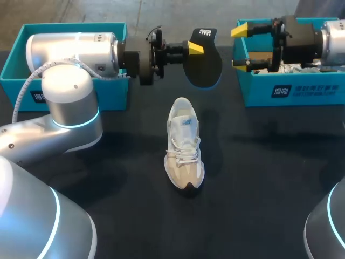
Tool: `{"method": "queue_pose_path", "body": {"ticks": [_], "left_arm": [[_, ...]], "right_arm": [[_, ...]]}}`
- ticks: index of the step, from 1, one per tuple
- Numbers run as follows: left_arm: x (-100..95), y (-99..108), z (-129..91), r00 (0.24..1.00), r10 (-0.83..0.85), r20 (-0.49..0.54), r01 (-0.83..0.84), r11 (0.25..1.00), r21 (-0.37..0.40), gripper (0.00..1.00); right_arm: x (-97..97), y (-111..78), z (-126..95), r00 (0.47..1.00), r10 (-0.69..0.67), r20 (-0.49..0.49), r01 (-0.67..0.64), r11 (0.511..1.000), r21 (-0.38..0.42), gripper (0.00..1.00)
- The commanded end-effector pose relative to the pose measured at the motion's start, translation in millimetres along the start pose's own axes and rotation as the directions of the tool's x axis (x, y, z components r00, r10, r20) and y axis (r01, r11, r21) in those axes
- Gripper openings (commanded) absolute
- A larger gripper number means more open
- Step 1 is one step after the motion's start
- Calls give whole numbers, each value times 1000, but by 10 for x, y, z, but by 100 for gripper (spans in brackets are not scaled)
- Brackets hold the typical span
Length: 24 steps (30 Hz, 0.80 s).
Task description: Take the shoe out of the shoebox, open the shoe tongue, remove and reinsert the insole, then place the shoe into the shoebox
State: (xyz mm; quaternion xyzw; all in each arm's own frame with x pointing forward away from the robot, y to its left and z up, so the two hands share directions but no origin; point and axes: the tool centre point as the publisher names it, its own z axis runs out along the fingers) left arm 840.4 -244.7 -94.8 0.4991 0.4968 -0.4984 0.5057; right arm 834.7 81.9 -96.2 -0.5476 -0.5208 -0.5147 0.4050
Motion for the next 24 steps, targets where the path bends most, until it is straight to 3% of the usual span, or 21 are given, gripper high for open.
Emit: {"method": "queue_pose_path", "body": {"ticks": [1, 6, 24], "left_arm": [[-7, -36, -51, 1000, 2, -6, -2, 1000, -8, 0], [13, -45, -85, 1000, 0, -15, 0, 1000, -14, 0], [21, -53, -91, 1000, -5, -30, 4, 1000, -15, 0]], "right_arm": [[2, -65, -103, 1000, -14, -19, 15, 1000, 19, 100], [13, -110, -119, 998, -31, -48, 35, 996, 78, 100], [13, -110, -119, 998, -31, -48, 35, 996, 78, 100]]}}
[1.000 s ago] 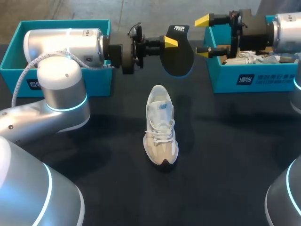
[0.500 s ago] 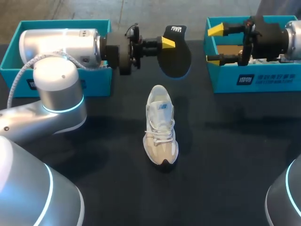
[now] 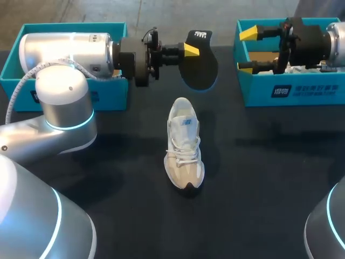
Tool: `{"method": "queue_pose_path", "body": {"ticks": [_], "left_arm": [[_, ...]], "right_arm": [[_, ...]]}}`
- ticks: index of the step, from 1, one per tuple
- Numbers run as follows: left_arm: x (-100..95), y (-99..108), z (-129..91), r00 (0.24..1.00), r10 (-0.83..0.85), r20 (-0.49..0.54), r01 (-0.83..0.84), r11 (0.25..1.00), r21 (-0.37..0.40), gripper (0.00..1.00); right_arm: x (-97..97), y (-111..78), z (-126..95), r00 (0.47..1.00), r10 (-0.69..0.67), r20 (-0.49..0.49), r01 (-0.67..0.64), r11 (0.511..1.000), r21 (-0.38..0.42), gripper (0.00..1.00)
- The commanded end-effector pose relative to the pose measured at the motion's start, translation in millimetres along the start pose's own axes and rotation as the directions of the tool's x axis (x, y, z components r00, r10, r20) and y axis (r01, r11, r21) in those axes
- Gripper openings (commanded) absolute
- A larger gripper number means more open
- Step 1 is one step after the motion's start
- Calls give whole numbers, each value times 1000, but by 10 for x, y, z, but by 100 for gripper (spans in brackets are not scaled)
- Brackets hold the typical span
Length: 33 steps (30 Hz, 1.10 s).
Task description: Take the shoe out of the shoebox, open the shoe tongue, remove and reinsert the insole, then place the shoe into the shoebox
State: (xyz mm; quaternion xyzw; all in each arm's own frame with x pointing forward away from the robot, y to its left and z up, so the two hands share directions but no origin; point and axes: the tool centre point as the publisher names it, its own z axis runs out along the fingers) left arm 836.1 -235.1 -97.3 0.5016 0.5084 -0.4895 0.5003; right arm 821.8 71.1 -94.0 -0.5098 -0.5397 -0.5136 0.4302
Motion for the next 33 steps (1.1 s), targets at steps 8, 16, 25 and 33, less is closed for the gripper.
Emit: {"method": "queue_pose_path", "body": {"ticks": [8, 16, 25, 33], "left_arm": [[-174, 62, -80, 908, -419, -20, 420, 905, 64, 0], [-190, 5, -129, 724, -678, -130, 690, 714, 115, 0], [-176, -157, -52, 406, -890, -208, 913, 403, 55, 0], [-114, -243, -22, 175, -973, -149, 985, 173, 24, 0]], "right_arm": [[-2, 3, 7, 1000, 1, 2, -1, 1000, 0, 100], [-2, 3, 7, 1000, 1, 2, -1, 1000, 0, 100], [-2, 3, 7, 1000, 1, 2, -1, 1000, 0, 100], [-2, 3, 7, 1000, 1, 2, -1, 1000, 0, 100]]}}
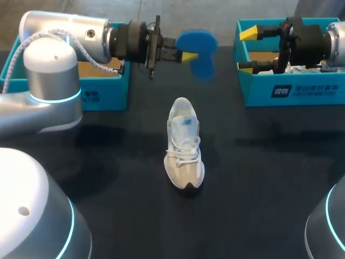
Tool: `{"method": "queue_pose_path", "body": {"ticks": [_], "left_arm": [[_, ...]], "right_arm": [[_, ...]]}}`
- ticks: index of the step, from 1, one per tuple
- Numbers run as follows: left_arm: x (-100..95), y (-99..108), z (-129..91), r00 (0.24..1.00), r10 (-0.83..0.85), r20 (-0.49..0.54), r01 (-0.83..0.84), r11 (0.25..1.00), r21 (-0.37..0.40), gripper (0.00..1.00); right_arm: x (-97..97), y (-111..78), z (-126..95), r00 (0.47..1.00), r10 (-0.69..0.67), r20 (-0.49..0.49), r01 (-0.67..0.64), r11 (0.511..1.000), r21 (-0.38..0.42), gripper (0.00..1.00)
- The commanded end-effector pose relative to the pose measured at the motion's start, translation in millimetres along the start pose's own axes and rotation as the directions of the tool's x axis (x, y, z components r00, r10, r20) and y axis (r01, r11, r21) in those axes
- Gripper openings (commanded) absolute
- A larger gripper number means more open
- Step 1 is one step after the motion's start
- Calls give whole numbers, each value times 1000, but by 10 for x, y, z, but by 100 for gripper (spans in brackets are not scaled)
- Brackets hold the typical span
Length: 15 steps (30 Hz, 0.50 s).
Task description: Take the shoe out of the shoebox, open the shoe tongue, remove and reinsert the insole, then place the shoe into the shoebox
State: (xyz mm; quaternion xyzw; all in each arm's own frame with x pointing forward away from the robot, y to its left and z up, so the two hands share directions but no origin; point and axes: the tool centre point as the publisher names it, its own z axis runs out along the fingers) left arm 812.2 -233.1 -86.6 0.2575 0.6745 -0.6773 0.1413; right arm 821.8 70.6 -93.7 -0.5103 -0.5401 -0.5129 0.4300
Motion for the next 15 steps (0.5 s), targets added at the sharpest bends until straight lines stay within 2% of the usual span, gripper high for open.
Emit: {"method": "queue_pose_path", "body": {"ticks": [1, 5, 15], "left_arm": [[-1, -11, 7, 915, -403, 29, 402, 915, 20, 0], [-2, -22, 24, 870, -482, 99, 483, 876, 23, 0], [-8, -13, 27, 869, -485, 101, 485, 874, 21, 0]], "right_arm": [[-5, 2, 13, 1000, 0, 0, 0, 1000, -1, 100], [-5, 2, 13, 1000, 0, 0, 0, 1000, -1, 100], [-5, 2, 13, 1000, 0, 0, 0, 1000, -1, 100]]}}
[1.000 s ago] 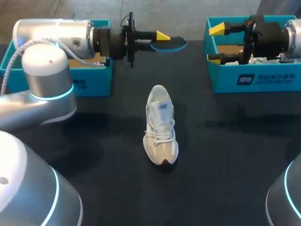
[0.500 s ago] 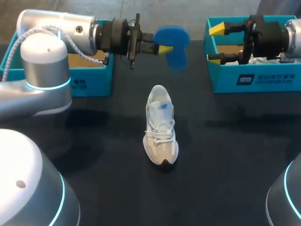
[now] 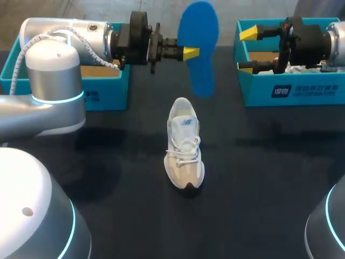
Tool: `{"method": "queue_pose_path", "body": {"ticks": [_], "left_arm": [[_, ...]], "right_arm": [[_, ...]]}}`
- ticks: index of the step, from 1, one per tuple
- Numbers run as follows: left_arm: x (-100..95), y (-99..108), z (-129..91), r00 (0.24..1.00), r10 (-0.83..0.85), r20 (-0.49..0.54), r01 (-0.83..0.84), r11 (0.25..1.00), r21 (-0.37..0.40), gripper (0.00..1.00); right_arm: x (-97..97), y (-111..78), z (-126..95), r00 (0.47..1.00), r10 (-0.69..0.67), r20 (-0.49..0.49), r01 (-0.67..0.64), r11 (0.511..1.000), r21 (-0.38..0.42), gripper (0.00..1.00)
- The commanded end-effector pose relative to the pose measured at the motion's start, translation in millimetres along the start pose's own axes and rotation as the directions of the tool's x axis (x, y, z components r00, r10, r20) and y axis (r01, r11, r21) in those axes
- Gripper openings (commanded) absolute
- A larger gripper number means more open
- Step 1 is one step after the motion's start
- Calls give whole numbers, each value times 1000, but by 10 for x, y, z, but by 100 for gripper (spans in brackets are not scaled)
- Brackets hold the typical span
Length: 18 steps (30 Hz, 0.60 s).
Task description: Take the shoe out of the shoebox, open the shoe tongue, remove and reinsert the insole, then place the shoe into the shoebox
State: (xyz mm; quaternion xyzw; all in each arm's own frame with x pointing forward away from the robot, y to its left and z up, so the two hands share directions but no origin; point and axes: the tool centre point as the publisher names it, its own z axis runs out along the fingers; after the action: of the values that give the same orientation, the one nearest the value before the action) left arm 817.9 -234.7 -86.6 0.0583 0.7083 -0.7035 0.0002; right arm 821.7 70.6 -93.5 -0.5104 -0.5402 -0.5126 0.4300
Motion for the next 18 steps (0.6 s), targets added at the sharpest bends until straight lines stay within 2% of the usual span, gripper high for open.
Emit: {"method": "queue_pose_path", "body": {"ticks": [1, 7, 10, 18], "left_arm": [[60, -19, 16, 1000, -18, 23, 18, 1000, -6, 0], [60, -19, 16, 1000, -18, 23, 18, 1000, -6, 0], [84, -39, 18, 982, -189, -11, 189, 981, 44, 0], [113, -62, -17, 899, -431, -77, 435, 898, 66, 0]], "right_arm": [[-6, 2, 13, 1000, 0, 0, 0, 1000, -1, 100], [-6, 2, 13, 1000, 0, 0, 0, 1000, -1, 100], [-6, 2, 13, 1000, 0, 0, 0, 1000, -1, 100], [-6, 2, 13, 1000, 0, 0, 0, 1000, -1, 100]]}}
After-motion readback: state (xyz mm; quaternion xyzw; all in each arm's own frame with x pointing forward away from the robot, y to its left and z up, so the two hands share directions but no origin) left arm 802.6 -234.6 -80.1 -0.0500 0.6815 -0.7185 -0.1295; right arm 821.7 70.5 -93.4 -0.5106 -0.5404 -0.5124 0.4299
